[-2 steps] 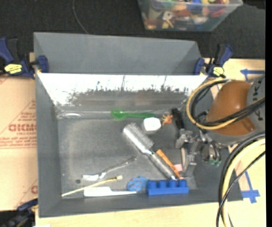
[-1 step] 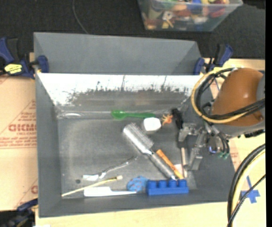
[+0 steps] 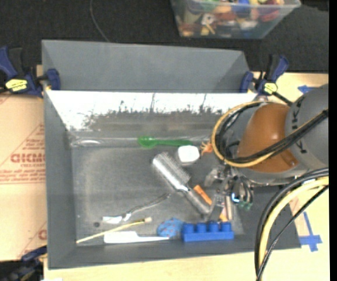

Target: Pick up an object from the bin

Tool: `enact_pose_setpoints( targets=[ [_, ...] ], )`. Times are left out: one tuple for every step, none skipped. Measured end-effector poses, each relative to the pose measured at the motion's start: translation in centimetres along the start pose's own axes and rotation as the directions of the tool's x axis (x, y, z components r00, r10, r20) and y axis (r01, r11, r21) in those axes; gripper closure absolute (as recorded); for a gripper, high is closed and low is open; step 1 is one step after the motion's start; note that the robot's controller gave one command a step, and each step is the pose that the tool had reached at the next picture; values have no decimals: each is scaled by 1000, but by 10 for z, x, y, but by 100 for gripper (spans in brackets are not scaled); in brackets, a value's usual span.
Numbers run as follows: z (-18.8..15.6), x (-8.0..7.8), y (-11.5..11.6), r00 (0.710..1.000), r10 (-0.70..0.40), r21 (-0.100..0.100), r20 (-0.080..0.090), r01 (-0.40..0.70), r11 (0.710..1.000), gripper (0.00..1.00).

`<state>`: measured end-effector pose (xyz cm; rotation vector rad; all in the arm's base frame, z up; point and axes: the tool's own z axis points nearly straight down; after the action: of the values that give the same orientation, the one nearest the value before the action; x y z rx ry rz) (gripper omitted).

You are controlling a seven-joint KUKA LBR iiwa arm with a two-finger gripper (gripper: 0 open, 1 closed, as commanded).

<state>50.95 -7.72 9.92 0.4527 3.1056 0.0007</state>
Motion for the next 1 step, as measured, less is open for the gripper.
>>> enact_pose_setpoints(
  targets=[
    [29,2,-19,987,160,-1,22,-160,987,0]
  ],
)
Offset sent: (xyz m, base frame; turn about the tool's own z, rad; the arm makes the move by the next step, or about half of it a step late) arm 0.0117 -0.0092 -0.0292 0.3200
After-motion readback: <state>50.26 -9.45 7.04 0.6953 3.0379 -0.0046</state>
